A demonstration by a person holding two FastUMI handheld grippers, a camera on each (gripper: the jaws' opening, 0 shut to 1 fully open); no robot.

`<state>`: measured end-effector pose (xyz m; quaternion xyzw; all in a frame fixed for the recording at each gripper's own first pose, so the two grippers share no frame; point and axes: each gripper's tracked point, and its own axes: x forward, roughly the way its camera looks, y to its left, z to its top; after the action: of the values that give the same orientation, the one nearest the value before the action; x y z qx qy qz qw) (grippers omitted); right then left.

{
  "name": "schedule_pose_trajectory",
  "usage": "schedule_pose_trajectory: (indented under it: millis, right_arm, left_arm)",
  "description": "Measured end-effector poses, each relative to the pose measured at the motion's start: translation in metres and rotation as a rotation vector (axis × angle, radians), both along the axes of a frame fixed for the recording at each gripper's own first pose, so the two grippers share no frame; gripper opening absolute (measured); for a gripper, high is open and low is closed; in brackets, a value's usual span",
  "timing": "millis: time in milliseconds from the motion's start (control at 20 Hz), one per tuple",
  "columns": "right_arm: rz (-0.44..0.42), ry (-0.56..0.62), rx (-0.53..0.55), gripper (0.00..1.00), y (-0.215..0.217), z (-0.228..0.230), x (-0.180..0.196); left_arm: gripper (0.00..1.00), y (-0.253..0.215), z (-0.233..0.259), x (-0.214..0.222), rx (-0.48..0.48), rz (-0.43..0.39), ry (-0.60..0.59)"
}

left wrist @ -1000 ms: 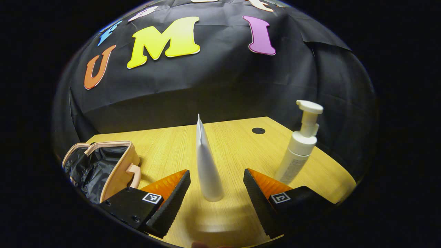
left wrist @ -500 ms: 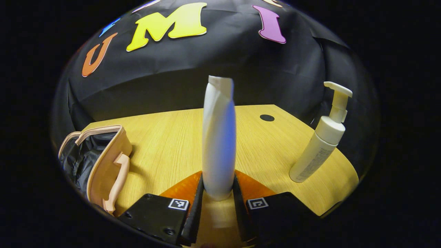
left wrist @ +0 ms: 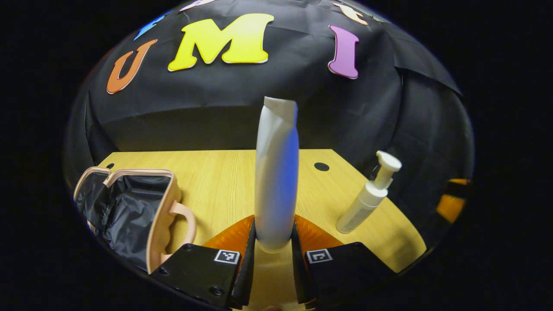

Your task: First open the suitcase, pack the skin care products into it, and then close the suitcase.

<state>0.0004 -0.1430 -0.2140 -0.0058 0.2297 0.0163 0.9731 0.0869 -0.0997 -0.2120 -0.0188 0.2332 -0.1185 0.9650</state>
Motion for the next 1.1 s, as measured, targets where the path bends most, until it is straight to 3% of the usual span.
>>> schedule_pose_trajectory:
  millis: [350, 850, 1100]
  right_arm:
    - [0.093, 0.025, 0.031, 0.80, 0.048, -0.051, 0.063]
    - [0.084, 0.104, 0.073, 0.79, 0.068, -0.101, 0.113]
    - [0.084, 0.096, 0.033, 0.57, 0.071, -0.104, 0.122]
  left_arm:
    - [0.42, 0.056, 0.068, -0.062, 0.009, 0.077, -0.015]
    - [0.42, 0.157, 0.087, -0.110, 0.022, 0.296, 0.014]
    - [0.42, 0.190, 0.084, -0.121, 0.004, 0.350, 0.041]
